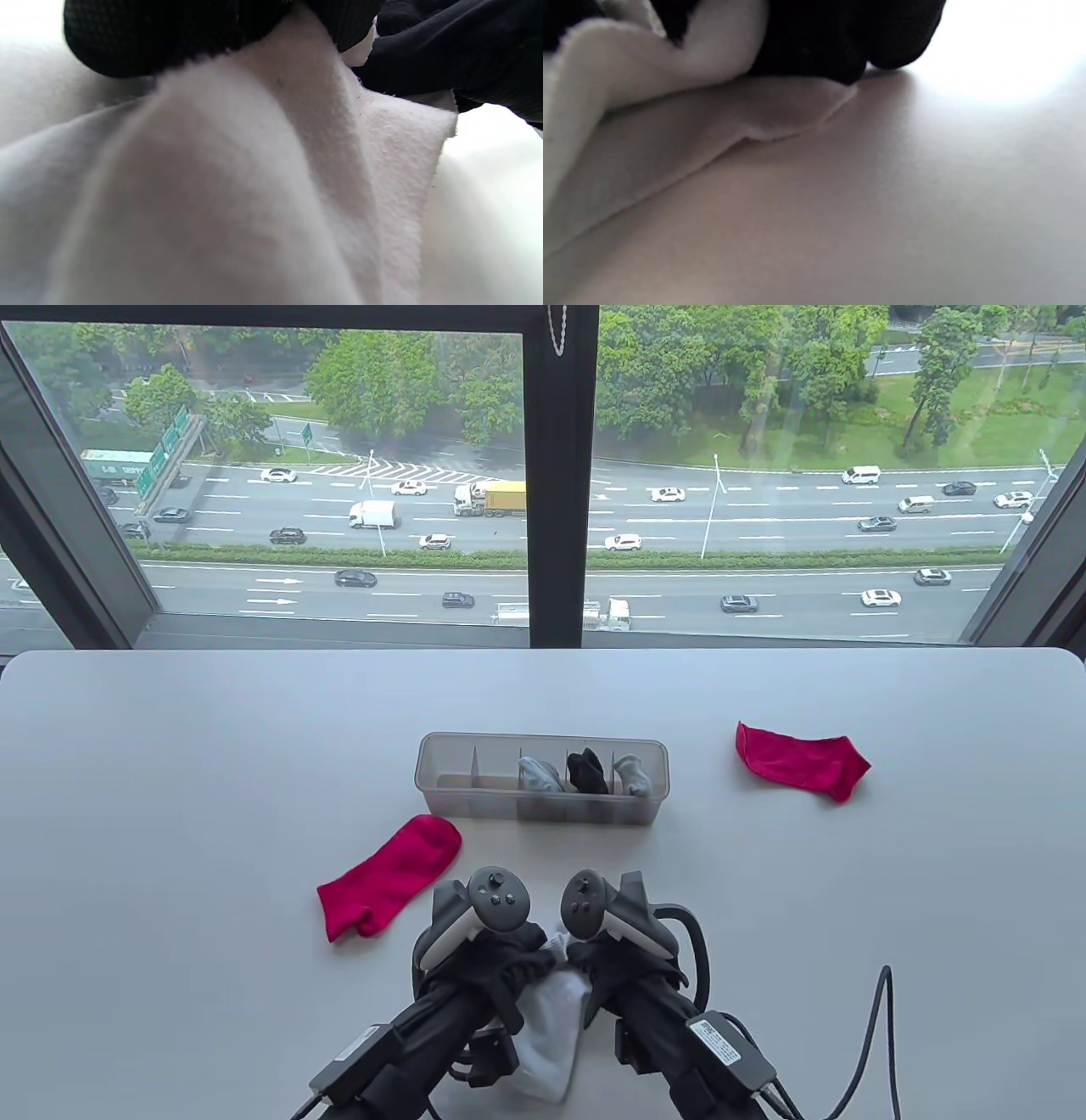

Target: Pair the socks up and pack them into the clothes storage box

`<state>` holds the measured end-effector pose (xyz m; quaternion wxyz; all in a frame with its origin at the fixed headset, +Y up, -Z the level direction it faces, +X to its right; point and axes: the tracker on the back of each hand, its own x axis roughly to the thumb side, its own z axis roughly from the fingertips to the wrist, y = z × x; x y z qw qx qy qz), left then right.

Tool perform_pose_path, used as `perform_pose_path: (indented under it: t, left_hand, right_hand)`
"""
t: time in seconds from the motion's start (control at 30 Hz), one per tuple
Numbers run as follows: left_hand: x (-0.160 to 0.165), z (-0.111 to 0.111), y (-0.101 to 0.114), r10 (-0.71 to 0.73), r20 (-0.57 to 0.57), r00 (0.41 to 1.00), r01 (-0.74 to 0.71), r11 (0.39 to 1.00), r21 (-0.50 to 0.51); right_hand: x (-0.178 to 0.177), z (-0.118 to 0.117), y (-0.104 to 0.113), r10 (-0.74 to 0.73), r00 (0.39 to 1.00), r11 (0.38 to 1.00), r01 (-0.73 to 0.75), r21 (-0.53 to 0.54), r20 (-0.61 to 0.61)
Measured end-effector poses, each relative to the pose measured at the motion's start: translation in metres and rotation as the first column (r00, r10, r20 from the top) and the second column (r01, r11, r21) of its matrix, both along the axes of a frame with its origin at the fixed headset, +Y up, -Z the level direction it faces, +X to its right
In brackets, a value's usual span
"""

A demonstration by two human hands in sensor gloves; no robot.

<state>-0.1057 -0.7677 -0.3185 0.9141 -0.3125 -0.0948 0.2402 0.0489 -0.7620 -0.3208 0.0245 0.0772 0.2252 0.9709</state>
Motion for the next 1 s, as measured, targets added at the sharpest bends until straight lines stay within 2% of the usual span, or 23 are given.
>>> perform_pose_path:
  t: [0.03,0.1,0.17,0.2,0.23,0.3,0.33,0.4,0.47,0.53,0.57,0.67,0.73,0.77,0.8,0.83,0.87,0.9,0.97,1.0]
  left_hand:
    - [-0.002,0.000,0.002,0.017,0.003,1.000,-0.016,1.000,-0.021]
    - [-0.010,0.001,0.010,0.058,-0.027,0.998,-0.058,0.998,-0.020]
    - [-0.022,0.002,0.019,0.125,-0.105,0.987,-0.113,0.988,0.109]
    - [-0.027,0.001,0.021,0.176,-0.110,0.978,-0.161,0.978,0.131]
    - [-0.033,-0.001,0.023,0.267,-0.085,0.960,-0.257,0.960,0.111]
    - [-0.039,-0.005,0.022,0.397,-0.069,0.915,-0.398,0.917,-0.011]
    - [-0.041,-0.006,0.021,0.431,-0.056,0.900,-0.435,0.893,-0.112]
    - [-0.042,-0.006,0.019,0.495,-0.046,0.868,-0.493,0.846,-0.201]
    - [-0.043,-0.008,0.021,0.546,-0.053,0.836,-0.547,0.823,-0.155]
    - [-0.047,-0.009,0.027,0.543,-0.137,0.829,-0.551,0.834,-0.030]
    - [-0.051,-0.010,0.029,0.556,-0.159,0.816,-0.553,0.830,0.071]
    - [-0.059,-0.008,0.033,0.611,-0.186,0.770,-0.581,0.791,0.192]
    - [-0.061,-0.009,0.035,0.658,-0.176,0.732,-0.622,0.751,0.222]
    - [-0.061,-0.009,0.038,0.686,-0.152,0.711,-0.650,0.724,0.231]
    - [-0.060,-0.009,0.040,0.703,-0.134,0.698,-0.668,0.708,0.231]
    - [-0.058,-0.008,0.042,0.717,-0.114,0.688,-0.685,0.693,0.226]
    - [-0.054,-0.007,0.045,0.736,-0.063,0.674,-0.712,0.670,0.209]
    - [-0.051,-0.006,0.047,0.745,-0.037,0.666,-0.727,0.659,0.191]
    - [-0.045,-0.003,0.051,0.780,0.011,0.626,-0.774,0.619,0.130]
    - [-0.043,-0.001,0.052,0.791,0.012,0.612,-0.787,0.608,0.105]
  right_hand:
    - [0.001,0.002,-0.002,-0.008,1.000,0.999,0.008,0.043,-0.017]
    - [0.005,0.005,-0.003,-0.061,0.998,0.997,0.063,0.048,-0.028]
    - [0.009,0.009,-0.001,-0.099,0.991,0.992,0.105,0.066,-0.095]
    - [0.010,0.012,0.002,-0.136,0.985,0.985,0.146,0.090,-0.110]
    - [0.010,0.016,0.008,-0.217,0.964,0.965,0.236,0.115,-0.154]
    - [0.008,0.021,0.020,-0.360,0.905,0.910,0.394,0.127,-0.226]
    - [0.007,0.023,0.027,-0.424,0.871,0.872,0.466,0.148,-0.246]
    - [0.006,0.025,0.036,-0.508,0.822,0.814,0.556,0.167,-0.259]
    - [0.008,0.025,0.040,-0.540,0.805,0.782,0.588,0.209,-0.246]
    - [0.014,0.024,0.041,-0.517,0.819,0.775,0.572,0.270,-0.250]
    - [0.022,0.024,0.043,-0.524,0.821,0.754,0.571,0.325,-0.226]
    - [0.039,0.022,0.054,-0.579,0.795,0.681,0.594,0.429,-0.181]
    - [0.046,0.020,0.063,-0.630,0.742,0.658,0.667,0.350,-0.228]
    - [0.046,0.018,0.068,-0.696,0.669,0.637,0.743,0.207,-0.261]
    - [0.044,0.018,0.070,-0.763,0.588,0.592,0.803,0.077,-0.267]
    - [0.042,0.018,0.071,-0.816,0.522,0.539,0.842,-0.002,-0.250]
    - [0.039,0.019,0.072,-0.866,0.457,0.468,0.883,-0.011,-0.202]
    - [0.038,0.019,0.072,-0.868,0.462,0.458,0.887,0.066,-0.183]
    - [0.039,0.019,0.071,-0.806,0.563,0.523,0.822,0.225,-0.185]
    - [0.041,0.020,0.071,-0.774,0.597,0.543,0.798,0.263,-0.212]
